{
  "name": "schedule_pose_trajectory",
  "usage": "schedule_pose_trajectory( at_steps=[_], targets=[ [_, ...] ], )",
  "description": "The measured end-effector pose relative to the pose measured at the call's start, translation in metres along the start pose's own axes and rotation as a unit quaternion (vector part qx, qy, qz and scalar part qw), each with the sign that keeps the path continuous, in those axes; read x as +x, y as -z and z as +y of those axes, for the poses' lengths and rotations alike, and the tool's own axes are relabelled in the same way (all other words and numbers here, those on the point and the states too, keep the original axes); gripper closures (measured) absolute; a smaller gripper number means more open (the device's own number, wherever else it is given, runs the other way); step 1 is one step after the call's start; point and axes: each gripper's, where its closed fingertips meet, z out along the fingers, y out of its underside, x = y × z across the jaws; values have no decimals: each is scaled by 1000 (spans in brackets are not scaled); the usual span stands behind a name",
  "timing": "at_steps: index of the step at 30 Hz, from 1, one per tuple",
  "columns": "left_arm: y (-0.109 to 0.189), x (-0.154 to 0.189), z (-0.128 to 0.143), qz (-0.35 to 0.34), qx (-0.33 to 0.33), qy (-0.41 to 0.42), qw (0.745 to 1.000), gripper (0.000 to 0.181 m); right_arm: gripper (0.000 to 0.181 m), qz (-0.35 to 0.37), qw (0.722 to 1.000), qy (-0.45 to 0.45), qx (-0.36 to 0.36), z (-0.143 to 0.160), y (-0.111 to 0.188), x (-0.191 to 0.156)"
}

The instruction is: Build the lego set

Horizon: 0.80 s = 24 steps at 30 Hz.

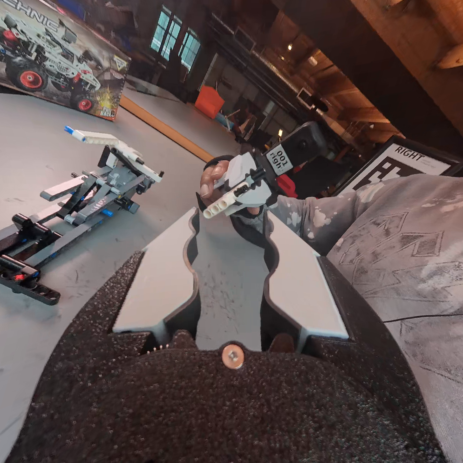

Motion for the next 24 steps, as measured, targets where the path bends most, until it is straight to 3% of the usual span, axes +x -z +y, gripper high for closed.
schedule_pose_trajectory(
  at_steps=[4,6,8,10,13,19,24],
  targets=[
    [6,-4,-16,-31,47,-54,997,126,174,59,998,11,12,1,10,21],
    [11,-8,-22,-72,62,-108,990,141,174,69,997,13,10,5,14,25],
    [14,-20,-23,-123,58,-135,981,167,174,79,997,17,12,6,16,27],
    [13,-18,-20,-118,53,-141,982,181,174,84,996,30,11,7,16,28],
    [8,-18,-16,-112,41,-134,984,181,174,94,994,62,7,9,15,28],
    [-4,-14,-6,-74,21,-69,995,152,174,108,985,137,-11,16,10,23],
    [-7,-15,-5,-66,29,-32,997,145,174,112,973,202,-24,19,3,15]
  ],
)
